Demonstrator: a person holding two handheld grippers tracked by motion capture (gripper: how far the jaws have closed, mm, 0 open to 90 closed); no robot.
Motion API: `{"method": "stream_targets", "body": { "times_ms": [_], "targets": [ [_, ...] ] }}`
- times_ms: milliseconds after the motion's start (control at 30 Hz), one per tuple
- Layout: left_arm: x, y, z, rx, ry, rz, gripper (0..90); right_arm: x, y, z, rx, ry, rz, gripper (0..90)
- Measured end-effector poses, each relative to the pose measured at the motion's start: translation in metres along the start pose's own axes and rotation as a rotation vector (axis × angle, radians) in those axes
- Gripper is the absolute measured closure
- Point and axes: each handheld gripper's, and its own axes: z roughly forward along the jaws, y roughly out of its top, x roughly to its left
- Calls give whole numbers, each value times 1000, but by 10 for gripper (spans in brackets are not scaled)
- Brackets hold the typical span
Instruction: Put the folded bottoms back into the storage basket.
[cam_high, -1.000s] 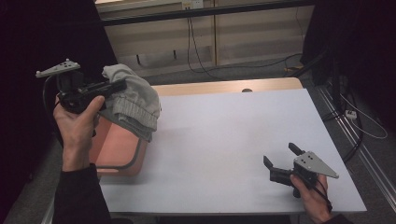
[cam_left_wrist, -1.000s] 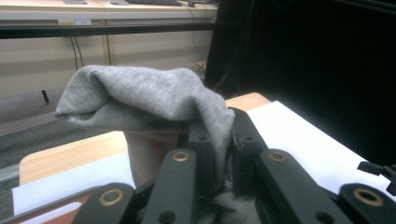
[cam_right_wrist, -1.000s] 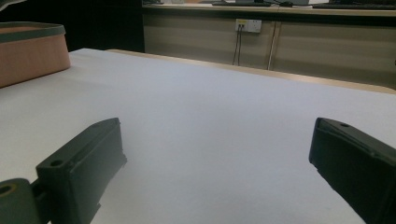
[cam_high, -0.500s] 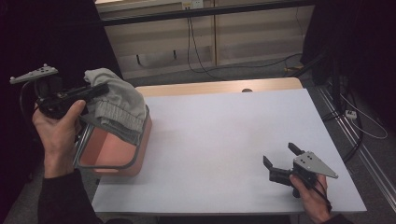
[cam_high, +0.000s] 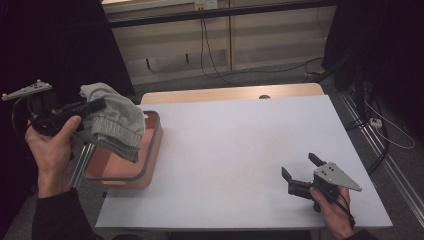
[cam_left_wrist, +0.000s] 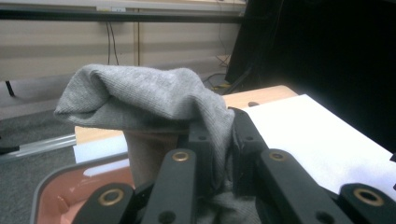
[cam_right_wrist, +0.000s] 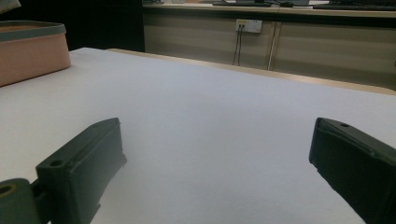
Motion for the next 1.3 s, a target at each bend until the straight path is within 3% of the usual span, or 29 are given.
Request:
{"method": "stream_targets", "body": {
  "times_ms": [733, 967, 1300],
  "targets": [
    [24, -33, 18, 92, 20, -16, 816, 1, 0, 0, 2, 8, -2, 29],
    [32, -39, 27, 105, 10, -41, 815, 1, 0, 0, 3, 6, -5, 29],
    [35, -46, 48, 157, 28, -28, 815, 2, 0, 0, 3, 14, -7, 29]
  ]
}}
